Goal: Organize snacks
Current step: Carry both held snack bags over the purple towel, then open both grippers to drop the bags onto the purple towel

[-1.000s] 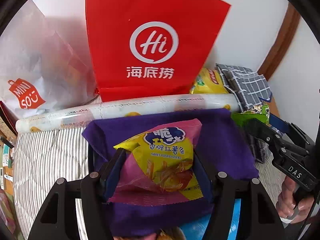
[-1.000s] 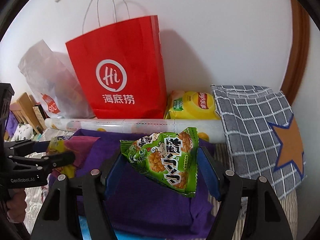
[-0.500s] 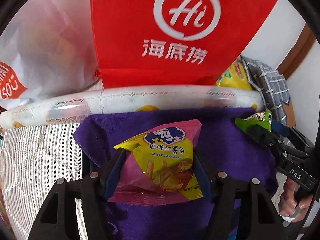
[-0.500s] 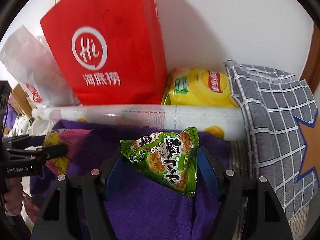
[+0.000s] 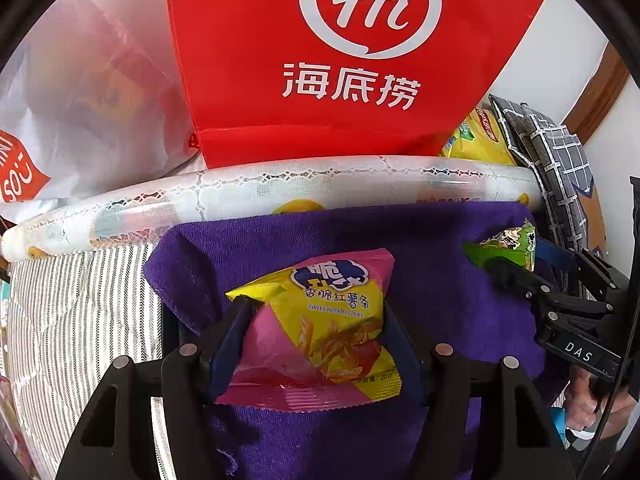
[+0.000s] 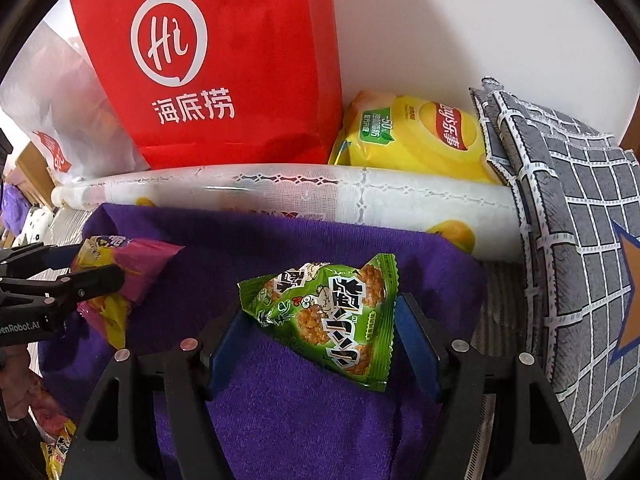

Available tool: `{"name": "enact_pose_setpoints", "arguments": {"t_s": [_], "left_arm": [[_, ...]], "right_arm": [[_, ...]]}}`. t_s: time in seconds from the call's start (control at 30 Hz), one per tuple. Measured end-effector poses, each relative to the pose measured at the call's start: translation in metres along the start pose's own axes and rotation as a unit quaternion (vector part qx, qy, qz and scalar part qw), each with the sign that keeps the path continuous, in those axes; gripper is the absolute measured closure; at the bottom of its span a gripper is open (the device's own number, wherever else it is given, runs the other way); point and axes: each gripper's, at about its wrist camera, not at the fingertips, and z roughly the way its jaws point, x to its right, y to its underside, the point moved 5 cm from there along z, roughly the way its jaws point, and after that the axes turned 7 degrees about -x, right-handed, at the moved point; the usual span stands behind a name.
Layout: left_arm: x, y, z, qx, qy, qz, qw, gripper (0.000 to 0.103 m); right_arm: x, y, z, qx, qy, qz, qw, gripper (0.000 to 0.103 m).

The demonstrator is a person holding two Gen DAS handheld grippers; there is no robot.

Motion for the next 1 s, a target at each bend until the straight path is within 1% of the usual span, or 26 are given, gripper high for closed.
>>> {"name": "enact_pose_setpoints", "arguments": {"t_s": [0.13, 0.3, 0.37, 0.5, 0.6, 0.67, 0.8, 0.9, 1.0], "left_arm": [[-0.003, 0.000, 0.001, -0.002, 0.006, -0.004, 1.0000, 0.038], [-0.002, -0.001, 0.006, -0.013, 0.007, -0.007, 0.9999, 0.032], [0.000, -0.001, 0.007, -0.016, 0.005, -0.006, 0.9998, 0.028], [0.001, -0.002, -0.002, -0.004, 0.005, -0.007, 1.0000, 0.018], [0.001, -0.003, -0.011, -0.001, 0.010, -0.010, 0.9999, 0.017], [0.000, -0.003, -0.020, 0.004, 0.006, -0.007, 0.9999, 0.017], [0.000, -0.002, -0.040, 0.022, 0.000, -0.004, 0.9997, 0.016], [0.003, -0.001, -0.053, 0.029, 0.002, 0.006, 0.9996, 0.016], [0.007, 0.001, -0.070, 0.052, -0.001, 0.012, 0.9986, 0.016]], "right_arm": [[-0.004, 0.000, 0.005, -0.008, -0.001, -0.007, 1.000, 0.030], [-0.011, 0.001, 0.009, -0.020, 0.003, -0.022, 1.000, 0.028], [-0.014, 0.001, 0.006, -0.016, 0.002, -0.024, 1.000, 0.022], [-0.021, 0.000, -0.005, -0.005, -0.007, -0.030, 1.000, 0.018], [-0.024, 0.000, -0.015, 0.002, -0.012, -0.037, 0.999, 0.016], [-0.029, -0.002, -0.023, 0.003, -0.018, -0.043, 0.999, 0.016], [-0.033, -0.003, -0.046, 0.025, -0.018, -0.045, 0.999, 0.016], [-0.030, -0.005, -0.070, 0.054, 0.000, -0.031, 0.998, 0.016], [-0.028, -0.003, -0.098, 0.084, 0.015, -0.010, 0.996, 0.016]]}}
